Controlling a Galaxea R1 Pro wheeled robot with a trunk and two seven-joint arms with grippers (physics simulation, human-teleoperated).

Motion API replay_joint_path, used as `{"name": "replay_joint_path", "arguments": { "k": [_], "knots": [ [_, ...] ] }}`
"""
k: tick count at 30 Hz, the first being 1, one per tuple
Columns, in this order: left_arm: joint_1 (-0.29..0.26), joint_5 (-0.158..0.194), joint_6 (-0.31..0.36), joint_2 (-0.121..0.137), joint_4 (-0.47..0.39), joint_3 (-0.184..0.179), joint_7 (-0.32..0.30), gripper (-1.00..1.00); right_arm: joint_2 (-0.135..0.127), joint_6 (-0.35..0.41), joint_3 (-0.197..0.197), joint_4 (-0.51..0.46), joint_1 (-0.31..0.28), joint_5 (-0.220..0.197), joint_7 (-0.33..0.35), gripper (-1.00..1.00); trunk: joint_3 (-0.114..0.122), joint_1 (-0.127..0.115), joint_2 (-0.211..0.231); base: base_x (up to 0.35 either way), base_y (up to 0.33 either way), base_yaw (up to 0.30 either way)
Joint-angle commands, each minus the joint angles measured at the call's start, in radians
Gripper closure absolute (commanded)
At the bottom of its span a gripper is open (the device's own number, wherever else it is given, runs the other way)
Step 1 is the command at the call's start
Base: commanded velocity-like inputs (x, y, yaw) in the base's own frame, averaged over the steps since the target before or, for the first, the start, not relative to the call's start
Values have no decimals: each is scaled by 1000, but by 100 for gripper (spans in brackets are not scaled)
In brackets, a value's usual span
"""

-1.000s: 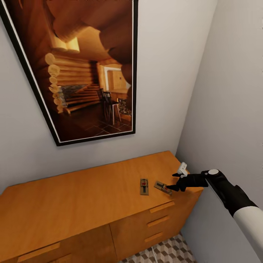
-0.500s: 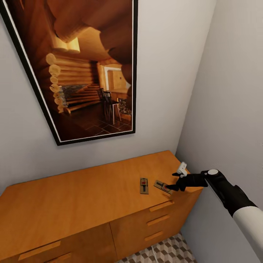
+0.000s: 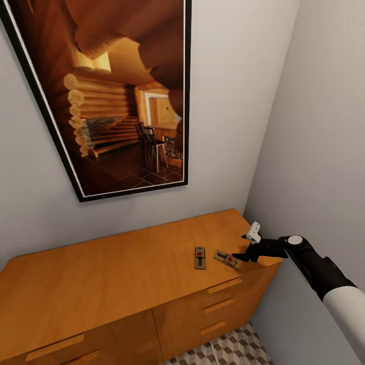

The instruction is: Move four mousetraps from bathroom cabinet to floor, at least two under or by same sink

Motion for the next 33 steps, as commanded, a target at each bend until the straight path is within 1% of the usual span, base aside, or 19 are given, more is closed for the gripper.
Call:
{"name": "replay_joint_path", "arguments": {
  "k": [1, 6, 11, 14, 23, 28, 30, 33],
  "knots": [
    [-1, 7, -6, -2, 2, -8, 2, -100, 0, 5, 2, -2, -1, 4, 0, -100, -2, 0, -2, 0, 0, 0],
    [-1, 7, -6, -3, 2, -8, 2, -100, 1, 2, 2, -2, -1, 7, -3, -100, -2, 0, -2, 0, 0, 0],
    [-1, 7, -6, -3, 2, -8, 2, -100, 9, 2, 2, -2, -1, 8, -4, -100, -2, 0, -2, 0, 0, 0],
    [-1, 7, -11, -3, 2, -8, 2, -100, 15, 2, 2, -2, -1, 8, -4, -100, -2, 0, -2, 0, 0, 0],
    [-1, 7, -30, -3, 2, -8, 2, -100, 23, 2, 2, -1, -1, 8, -2, -100, -2, 0, -2, 0, 0, 0],
    [-1, 7, -32, -3, 2, -8, 2, -100, 39, 1, 2, 4, -1, 8, -1, -100, -2, 0, -2, 0, 0, 0],
    [-1, 7, -32, -3, 2, -8, 2, -100, 51, 1, 2, 18, -1, 8, -2, -100, -2, 0, -2, 0, 0, 0],
    [-1, 7, -32, -3, 2, -8, 2, -100, 60, 0, 2, 32, -1, 9, -2, -100, -2, 0, -2, 0, 0, 0]
  ]
}}
